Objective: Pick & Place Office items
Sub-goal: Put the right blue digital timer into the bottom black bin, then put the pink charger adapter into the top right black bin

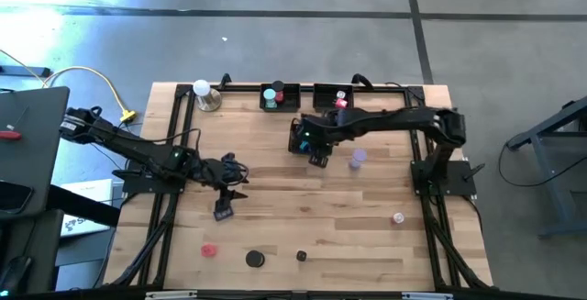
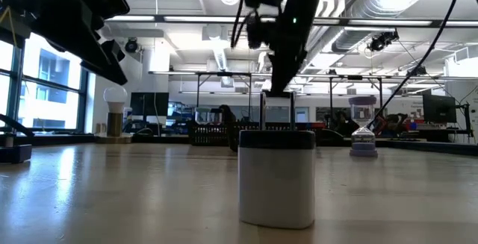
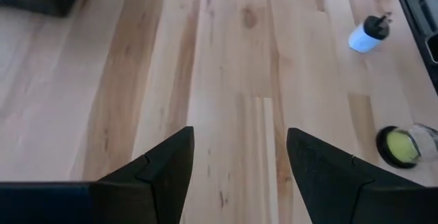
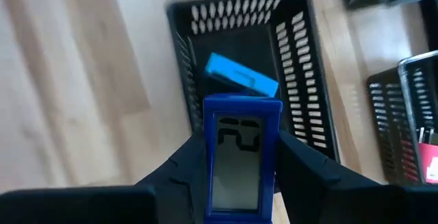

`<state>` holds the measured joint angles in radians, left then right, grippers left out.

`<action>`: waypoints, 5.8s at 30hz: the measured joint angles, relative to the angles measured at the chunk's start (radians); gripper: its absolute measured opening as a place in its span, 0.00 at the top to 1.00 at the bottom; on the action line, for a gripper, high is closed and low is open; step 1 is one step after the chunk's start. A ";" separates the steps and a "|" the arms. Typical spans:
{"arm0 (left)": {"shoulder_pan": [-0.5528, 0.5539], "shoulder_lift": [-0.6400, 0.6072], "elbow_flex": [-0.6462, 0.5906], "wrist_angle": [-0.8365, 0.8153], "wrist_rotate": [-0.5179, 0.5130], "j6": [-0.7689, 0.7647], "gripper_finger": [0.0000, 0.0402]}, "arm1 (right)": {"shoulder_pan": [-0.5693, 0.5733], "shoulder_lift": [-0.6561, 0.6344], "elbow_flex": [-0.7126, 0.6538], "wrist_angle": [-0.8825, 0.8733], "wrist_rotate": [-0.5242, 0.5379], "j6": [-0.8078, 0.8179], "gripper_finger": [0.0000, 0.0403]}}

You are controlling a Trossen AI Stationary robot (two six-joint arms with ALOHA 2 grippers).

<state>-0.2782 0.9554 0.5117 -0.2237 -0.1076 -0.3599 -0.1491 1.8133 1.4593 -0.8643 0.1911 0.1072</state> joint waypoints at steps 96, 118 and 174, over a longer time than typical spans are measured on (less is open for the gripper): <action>-0.885 0.257 0.243 -0.470 -0.134 -1.202 0.44 | 0.466 -0.009 0.000 0.503 0.181 0.386 0.46; -0.862 0.257 0.243 -0.459 -0.085 -1.206 0.21 | 0.469 -0.009 0.000 0.502 0.173 0.386 0.46; -0.905 0.588 0.241 -0.231 -0.396 -0.999 0.19 | 0.477 -0.009 0.000 0.475 0.172 0.386 0.46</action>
<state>-1.1830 1.5436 0.7528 -0.4545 -0.5041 -1.3593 0.3275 1.8043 1.4590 -0.3889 0.3630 0.4931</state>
